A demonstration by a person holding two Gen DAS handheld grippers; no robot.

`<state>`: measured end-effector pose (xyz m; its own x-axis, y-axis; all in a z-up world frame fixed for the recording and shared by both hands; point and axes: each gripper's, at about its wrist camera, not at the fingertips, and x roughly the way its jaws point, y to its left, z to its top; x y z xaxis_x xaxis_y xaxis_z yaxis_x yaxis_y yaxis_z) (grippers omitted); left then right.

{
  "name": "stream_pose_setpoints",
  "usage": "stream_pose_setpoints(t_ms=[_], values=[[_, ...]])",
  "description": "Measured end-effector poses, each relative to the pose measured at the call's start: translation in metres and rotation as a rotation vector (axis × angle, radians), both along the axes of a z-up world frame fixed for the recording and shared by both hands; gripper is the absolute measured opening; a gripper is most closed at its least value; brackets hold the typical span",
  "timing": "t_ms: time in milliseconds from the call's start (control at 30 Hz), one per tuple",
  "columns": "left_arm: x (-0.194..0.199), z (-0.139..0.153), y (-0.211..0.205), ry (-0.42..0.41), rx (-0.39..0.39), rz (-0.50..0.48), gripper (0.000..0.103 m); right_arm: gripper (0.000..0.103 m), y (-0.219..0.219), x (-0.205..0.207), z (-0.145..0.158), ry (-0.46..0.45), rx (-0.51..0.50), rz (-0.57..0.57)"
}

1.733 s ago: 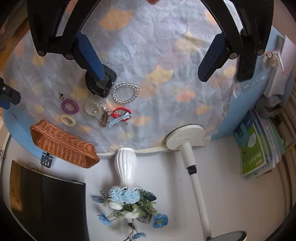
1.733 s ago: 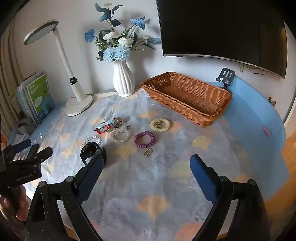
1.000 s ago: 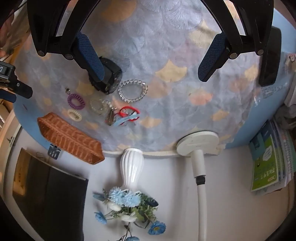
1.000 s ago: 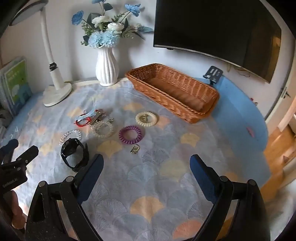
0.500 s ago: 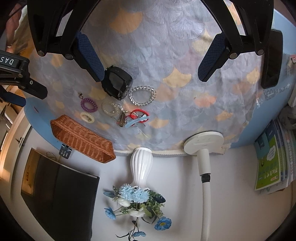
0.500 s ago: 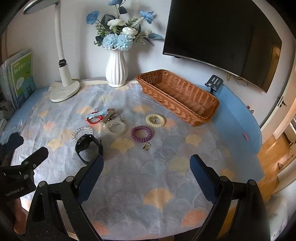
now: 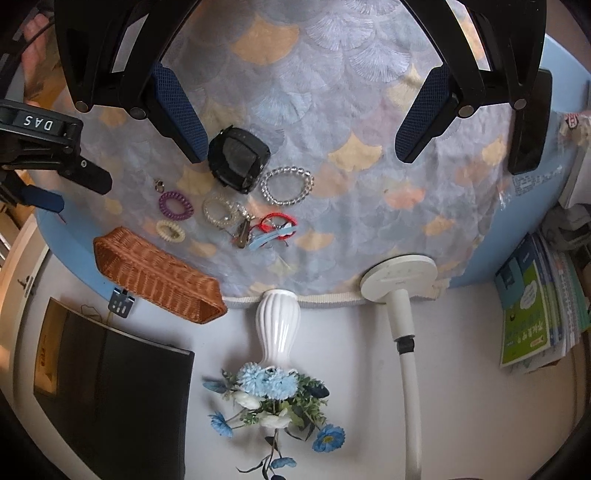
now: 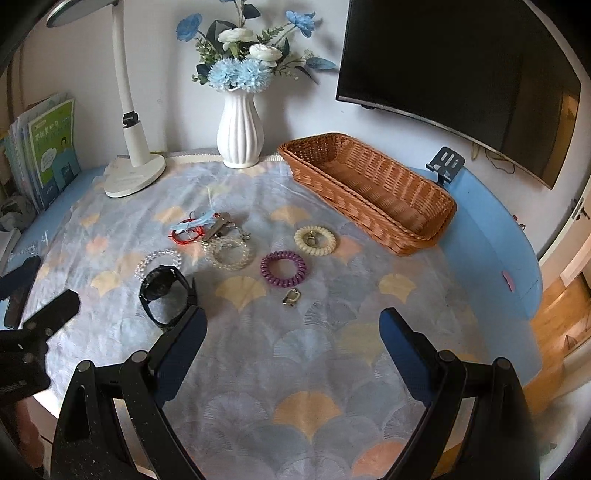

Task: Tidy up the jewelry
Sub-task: 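Move both tools toward the jewelry on the table, then grasp the black watch with the left tool while the right tool grasps the purple coil hair tie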

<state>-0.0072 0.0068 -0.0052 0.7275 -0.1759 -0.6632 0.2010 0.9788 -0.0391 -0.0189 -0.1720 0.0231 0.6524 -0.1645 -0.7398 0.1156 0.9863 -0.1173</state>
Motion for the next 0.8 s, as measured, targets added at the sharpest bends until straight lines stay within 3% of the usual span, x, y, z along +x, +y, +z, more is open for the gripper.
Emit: stream_pose_setpoints(t_ms=[133, 333, 667, 800], values=[[0.004, 0.002, -0.007, -0.004, 0.031, 0.016, 0.101, 0.095, -0.009, 0.000, -0.005, 0.003, 0.014, 0.001], [0.009, -0.001, -0.006, 0.020, -0.012, 0.000, 0.101, 0.095, -0.011, -0.004, -0.010, 0.003, 0.000, 0.000], [0.003, -0.001, -0.018, -0.011, 0.028, -0.025, 0.101, 0.095, -0.016, -0.007, -0.012, 0.004, 0.032, -0.006], [0.010, -0.008, -0.013, 0.048, -0.027, -0.068, 0.101, 0.095, -0.031, -0.012, -0.011, -0.033, 0.077, -0.010]])
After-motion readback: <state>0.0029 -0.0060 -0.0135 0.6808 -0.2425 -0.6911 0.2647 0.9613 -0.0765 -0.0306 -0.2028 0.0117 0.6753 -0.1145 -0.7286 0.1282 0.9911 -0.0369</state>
